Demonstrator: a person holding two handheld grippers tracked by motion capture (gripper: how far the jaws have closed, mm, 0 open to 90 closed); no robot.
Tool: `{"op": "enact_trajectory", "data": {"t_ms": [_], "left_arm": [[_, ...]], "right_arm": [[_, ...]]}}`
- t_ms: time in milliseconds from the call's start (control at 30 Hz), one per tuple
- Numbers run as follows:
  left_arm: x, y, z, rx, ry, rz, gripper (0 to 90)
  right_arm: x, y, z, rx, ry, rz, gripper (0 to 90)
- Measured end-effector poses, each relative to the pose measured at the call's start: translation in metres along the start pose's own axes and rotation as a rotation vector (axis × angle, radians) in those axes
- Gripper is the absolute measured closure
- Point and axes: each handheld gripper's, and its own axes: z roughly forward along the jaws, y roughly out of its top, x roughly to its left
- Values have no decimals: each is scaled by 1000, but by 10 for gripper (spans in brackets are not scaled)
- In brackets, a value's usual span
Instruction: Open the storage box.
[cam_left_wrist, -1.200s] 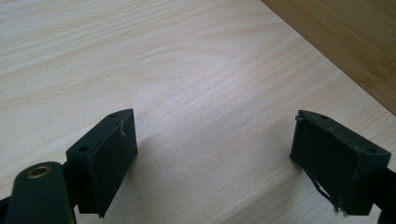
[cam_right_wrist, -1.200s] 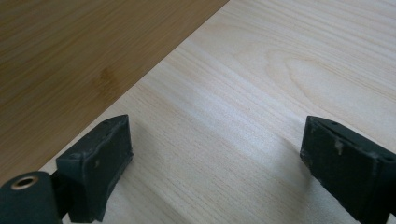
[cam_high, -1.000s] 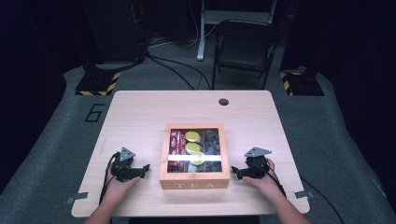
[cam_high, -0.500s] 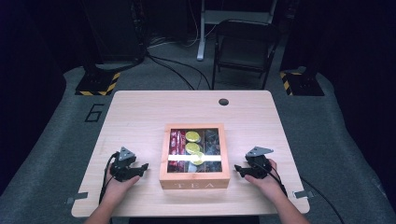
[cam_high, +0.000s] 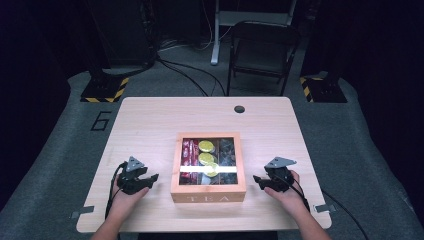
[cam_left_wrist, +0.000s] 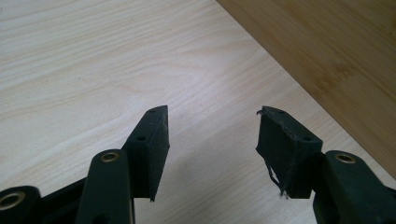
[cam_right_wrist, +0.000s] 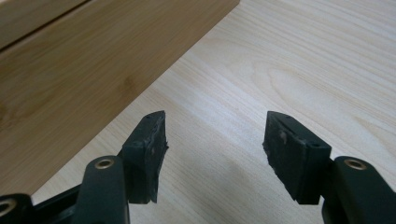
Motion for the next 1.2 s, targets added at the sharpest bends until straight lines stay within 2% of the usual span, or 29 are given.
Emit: {"op": "enact_trajectory", "data": {"t_ms": [67, 233, 300, 333, 433, 500, 533, 700, 800, 1000, 1200], "left_arm": [[0, 1, -2, -13, -12, -14, 446], [1, 2, -6, -21, -16, -37, 486], [1, 2, -7, 1, 11, -40, 516], [1, 2, -7, 2, 21, -59, 531], [3, 1, -9, -10, 16, -80, 544], [3, 2, -11, -12, 16, -79, 545], [3, 2, -12, -17, 12, -82, 544], [-1, 4, -15, -38, 10, -75, 548], [-3, 5, -16, -32, -9, -79, 548], [-6, 6, -19, -38, -16, -65, 555], [-9, 7, -22, -39, -23, -63, 555]], "right_arm": [[1, 0, -1, 4, 14, 6, 392], [7, 2, -5, 6, 2, -41, 428], [10, 4, -9, -1, 12, -41, 447], [10, 5, -10, -1, 9, -53, 460], [13, 6, -12, -8, 27, -33, 499], [14, 6, -12, -17, 35, -28, 509], [13, 6, -13, 3, 48, -26, 510], [11, 7, -15, -13, 63, -10, 519], [11, 7, -17, -12, 60, -19, 519], [13, 8, -19, -8, 61, -8, 518], [14, 9, -23, 0, 63, -25, 508]]}}
